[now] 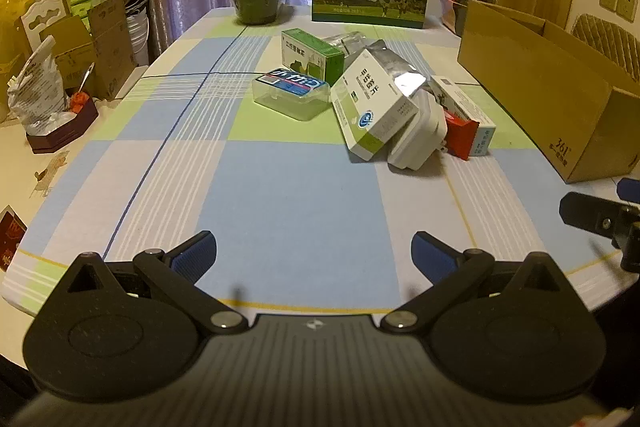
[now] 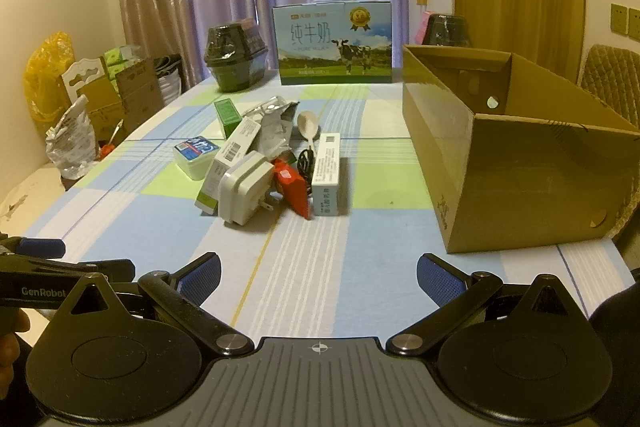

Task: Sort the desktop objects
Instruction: 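Move the left tool toward the white plug adapter on the table, then grasp the white plug adapter with the left tool while the right tool grasps the white box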

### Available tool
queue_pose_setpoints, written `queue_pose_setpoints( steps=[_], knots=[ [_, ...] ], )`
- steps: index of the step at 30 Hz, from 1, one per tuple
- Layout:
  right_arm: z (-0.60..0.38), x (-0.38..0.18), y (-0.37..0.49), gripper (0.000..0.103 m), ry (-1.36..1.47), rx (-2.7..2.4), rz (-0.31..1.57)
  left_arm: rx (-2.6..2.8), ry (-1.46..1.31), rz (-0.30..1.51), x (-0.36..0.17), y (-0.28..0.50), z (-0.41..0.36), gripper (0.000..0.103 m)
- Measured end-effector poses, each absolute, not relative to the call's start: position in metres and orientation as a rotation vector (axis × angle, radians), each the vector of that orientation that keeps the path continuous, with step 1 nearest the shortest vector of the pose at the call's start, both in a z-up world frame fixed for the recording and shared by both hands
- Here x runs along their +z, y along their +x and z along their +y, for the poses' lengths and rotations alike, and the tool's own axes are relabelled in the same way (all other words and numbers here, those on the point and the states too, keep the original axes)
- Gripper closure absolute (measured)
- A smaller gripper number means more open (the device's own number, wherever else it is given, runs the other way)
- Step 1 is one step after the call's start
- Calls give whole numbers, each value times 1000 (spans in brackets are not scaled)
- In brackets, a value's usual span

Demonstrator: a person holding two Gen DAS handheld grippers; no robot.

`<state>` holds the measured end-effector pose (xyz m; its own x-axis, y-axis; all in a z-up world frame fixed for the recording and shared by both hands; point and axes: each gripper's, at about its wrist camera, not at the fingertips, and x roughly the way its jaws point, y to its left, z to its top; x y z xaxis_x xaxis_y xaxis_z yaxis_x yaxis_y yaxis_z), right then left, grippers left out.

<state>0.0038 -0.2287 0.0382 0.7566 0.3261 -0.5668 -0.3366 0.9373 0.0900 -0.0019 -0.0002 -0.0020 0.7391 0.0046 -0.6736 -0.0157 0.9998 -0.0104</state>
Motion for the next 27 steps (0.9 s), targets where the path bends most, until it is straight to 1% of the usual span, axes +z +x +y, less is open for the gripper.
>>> queue_pose_setpoints(
  steps=[9,17,18,20,21,22,23,25,26,27],
  knots=[
    [-220,45,9,2,-10,403,609,-14,-125,730,12,5,9,1],
    [-216,44,30,3,-5,400,612,-78,-59,714,22,23,-1,1],
    [-215,44,33,4,-11,405,612,-95,-42,711,22,27,-3,1],
    [-214,43,42,11,-18,409,620,-126,-10,713,21,36,-6,1],
    [-214,41,47,17,-20,410,626,-145,12,712,20,41,-9,1],
    [-214,40,52,23,-20,416,636,-158,34,710,19,44,-11,3],
    [-214,38,57,24,-17,425,648,-174,63,707,18,48,-14,5],
    [-215,35,67,27,-12,429,662,-203,115,706,14,55,-19,15],
    [-214,34,71,28,-15,428,662,-220,133,710,11,59,-22,17],
    [-214,32,75,30,-21,428,662,-237,141,714,8,63,-23,22]
  ],
)
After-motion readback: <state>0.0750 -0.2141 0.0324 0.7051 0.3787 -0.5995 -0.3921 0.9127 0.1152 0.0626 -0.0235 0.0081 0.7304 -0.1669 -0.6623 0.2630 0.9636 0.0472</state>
